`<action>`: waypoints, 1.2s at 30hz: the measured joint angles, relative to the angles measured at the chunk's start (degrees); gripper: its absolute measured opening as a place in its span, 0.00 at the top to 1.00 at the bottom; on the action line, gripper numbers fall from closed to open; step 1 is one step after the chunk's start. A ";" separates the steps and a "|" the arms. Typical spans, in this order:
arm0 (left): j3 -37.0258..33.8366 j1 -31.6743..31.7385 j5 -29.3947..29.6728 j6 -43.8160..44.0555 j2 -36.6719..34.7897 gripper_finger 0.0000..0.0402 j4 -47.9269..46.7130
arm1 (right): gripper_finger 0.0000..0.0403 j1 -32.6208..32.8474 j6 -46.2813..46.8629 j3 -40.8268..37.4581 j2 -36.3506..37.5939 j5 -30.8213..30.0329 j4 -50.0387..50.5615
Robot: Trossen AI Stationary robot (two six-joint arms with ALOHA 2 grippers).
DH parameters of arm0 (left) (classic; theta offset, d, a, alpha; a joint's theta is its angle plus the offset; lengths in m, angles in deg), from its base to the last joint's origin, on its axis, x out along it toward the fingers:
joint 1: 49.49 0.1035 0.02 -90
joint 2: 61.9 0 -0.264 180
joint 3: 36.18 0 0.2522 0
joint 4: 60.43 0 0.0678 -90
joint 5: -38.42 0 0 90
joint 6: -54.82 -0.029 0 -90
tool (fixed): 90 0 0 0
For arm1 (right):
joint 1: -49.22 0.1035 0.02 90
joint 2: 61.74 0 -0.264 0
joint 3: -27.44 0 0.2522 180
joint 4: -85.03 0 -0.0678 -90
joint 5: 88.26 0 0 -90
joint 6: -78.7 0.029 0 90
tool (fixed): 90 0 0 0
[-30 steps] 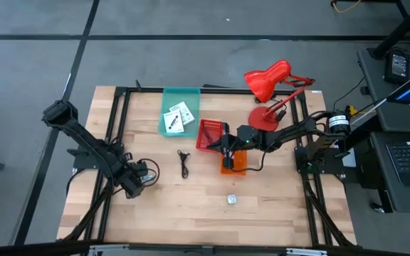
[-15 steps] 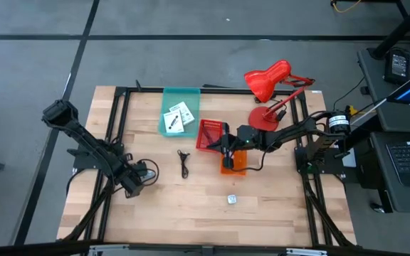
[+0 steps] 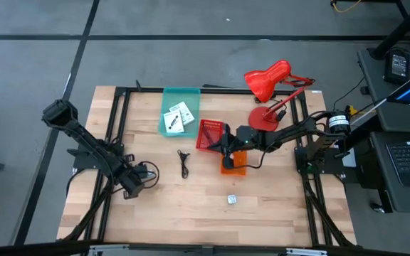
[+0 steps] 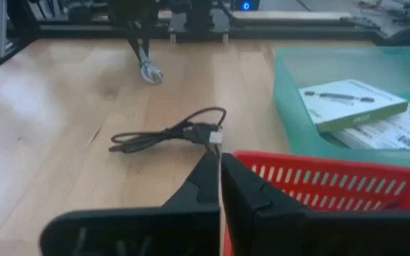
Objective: Pick and place items into bin
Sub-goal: Put the blue charger cable into the red basket
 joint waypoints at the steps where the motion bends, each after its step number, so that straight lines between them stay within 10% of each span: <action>1: -0.06 0.00 0.47 -0.53 -0.32 0.96 0.00 | 1.00 0.02 0.00 0.00 0.00 0.00 0.45; 23: -0.14 0.02 21.19 -20.95 -18.09 0.97 16.52 | 1.00 2.58 -1.79 0.00 -0.02 0.02 1.61; 36: -0.07 5.03 20.73 -43.01 -7.71 0.96 46.42 | 1.00 8.07 -4.49 0.00 -0.02 0.04 -7.79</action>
